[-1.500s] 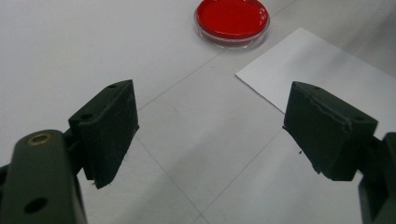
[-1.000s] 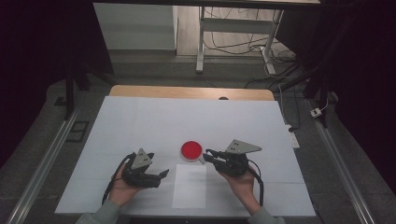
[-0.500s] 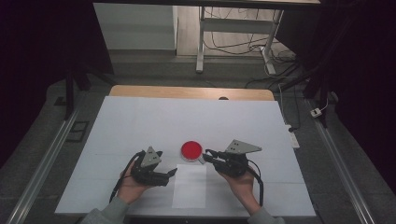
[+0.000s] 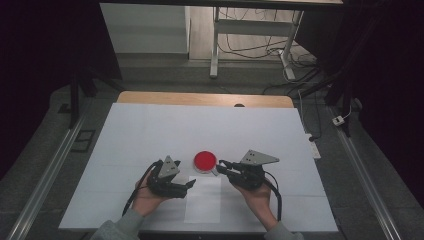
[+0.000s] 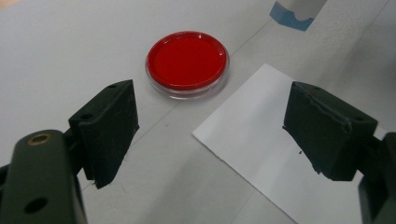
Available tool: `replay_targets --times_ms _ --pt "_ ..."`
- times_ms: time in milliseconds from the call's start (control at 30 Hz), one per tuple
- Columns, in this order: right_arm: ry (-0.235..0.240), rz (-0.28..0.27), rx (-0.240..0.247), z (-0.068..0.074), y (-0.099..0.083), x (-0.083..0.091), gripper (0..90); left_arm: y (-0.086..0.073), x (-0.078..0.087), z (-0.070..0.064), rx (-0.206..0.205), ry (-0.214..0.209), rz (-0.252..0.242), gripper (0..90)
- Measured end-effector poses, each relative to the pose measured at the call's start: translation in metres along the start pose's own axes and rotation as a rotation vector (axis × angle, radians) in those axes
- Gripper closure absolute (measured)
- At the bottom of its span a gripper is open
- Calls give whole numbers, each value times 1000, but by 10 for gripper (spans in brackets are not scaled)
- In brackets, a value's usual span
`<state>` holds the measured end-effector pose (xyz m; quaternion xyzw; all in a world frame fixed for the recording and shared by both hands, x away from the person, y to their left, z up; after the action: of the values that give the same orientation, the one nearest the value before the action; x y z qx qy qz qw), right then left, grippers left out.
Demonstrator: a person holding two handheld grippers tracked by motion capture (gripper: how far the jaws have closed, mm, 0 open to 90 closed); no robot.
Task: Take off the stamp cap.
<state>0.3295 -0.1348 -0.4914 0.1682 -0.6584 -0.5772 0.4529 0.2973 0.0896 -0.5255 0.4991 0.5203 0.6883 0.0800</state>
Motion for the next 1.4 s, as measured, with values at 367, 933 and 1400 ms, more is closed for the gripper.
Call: replay_targets --times_ms 367,933,1400 --pt "3 -6 -4 1 1 -1 750 7 -8 -6 -19 -10 1 185" --pt "0 -13 -10 1 1 -3 750 16 -24 -18 -55 -18 8 187" --pt "3 -20 -18 3 2 -5 750 23 -35 -25 -73 -14 3 205"
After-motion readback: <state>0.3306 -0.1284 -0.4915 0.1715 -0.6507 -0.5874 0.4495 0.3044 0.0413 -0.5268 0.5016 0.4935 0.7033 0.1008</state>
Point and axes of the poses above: each handheld gripper's, and its own axes: x roughly backward along the jaws, y roughly out of its top, z roughly to its left, the point moved 4 cm from there along -x, roughly forward along the jaws, and after that the axes turned 6 degrees about -y, right-handed, at the moved point
